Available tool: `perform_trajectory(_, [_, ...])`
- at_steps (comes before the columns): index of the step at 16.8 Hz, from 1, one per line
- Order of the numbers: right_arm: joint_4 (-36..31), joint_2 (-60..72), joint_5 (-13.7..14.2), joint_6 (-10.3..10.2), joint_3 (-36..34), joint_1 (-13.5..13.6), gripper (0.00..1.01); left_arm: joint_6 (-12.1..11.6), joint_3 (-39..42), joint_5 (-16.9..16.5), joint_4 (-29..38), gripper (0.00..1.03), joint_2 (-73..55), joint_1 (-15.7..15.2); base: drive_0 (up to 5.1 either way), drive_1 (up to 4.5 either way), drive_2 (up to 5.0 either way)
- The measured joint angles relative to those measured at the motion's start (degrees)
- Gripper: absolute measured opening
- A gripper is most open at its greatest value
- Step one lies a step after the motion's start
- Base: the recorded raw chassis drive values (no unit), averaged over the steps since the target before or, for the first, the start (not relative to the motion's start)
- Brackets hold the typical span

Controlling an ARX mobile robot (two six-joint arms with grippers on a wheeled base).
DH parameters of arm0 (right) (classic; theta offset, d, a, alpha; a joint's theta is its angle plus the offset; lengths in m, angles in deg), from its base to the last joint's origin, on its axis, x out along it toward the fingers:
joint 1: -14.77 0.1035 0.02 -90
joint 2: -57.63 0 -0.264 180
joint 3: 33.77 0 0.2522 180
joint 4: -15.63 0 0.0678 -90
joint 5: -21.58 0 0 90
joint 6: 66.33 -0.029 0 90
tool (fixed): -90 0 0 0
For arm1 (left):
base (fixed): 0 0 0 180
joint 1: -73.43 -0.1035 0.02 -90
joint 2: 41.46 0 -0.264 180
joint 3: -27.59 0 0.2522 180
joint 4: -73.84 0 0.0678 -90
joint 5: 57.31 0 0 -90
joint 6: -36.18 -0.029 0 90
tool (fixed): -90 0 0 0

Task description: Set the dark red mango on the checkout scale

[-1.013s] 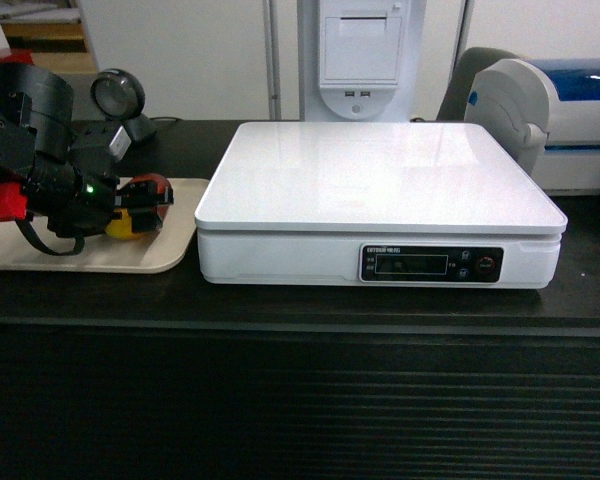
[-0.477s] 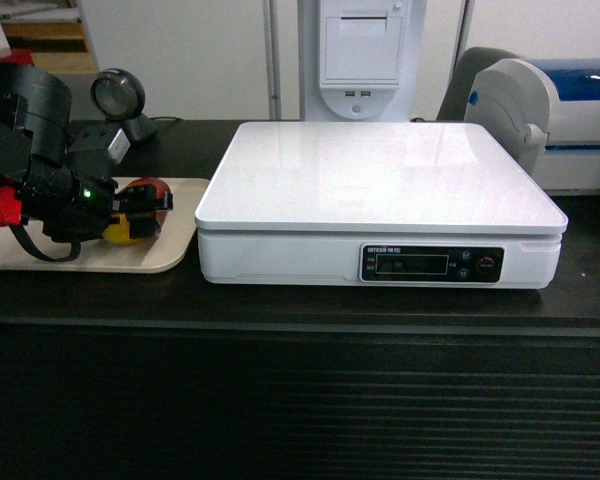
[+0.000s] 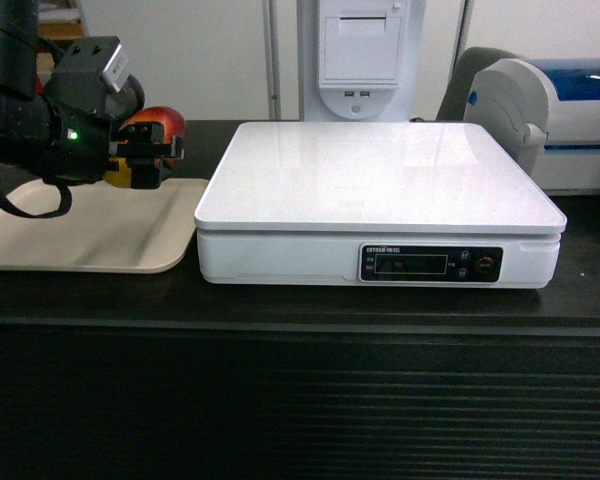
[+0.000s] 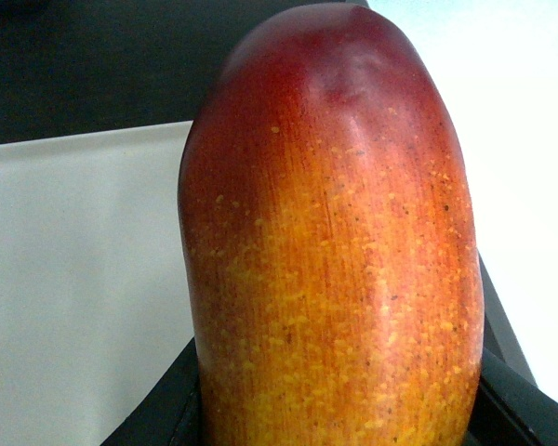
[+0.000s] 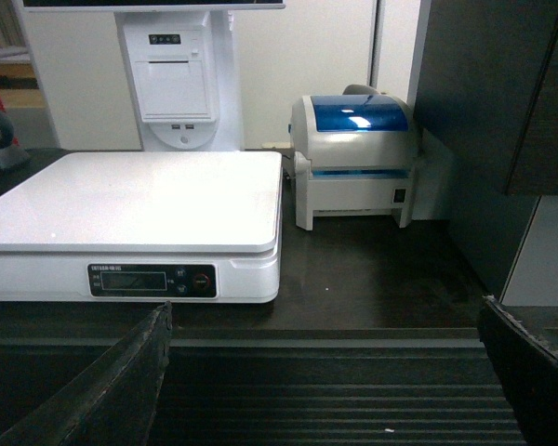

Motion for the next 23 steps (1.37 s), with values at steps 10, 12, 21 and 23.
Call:
perform_trajectory(10, [0.0,0.0,-0.02,0.0,0.0,0.0,0.98,-4.15,-5.4,4.2,-2.78,0.54,2.75,20.81,0.0,0.0,0.0])
perform_trajectory(12, [0.0,0.0,0.0,0.0,0.0,0.0,0.98,-3.85,-10.43,4.59,-4.85,0.54,-1.31,22.08,0.0,0.0,0.0])
perform_trajectory(21, [0.0,0.0,-0.02,0.0,0.0,0.0,0.98,-0.7,-31.34,6.69,-13.66,0.54,-18.4,25.03,0.0,0.0,0.0])
perform_trajectory(23, [0.0,0.0,0.0,0.0,0.0,0.0,0.98,-0.55,-33.75,7.26,-15.21,0.54,-19.58,25.49,0.0,0.0,0.0])
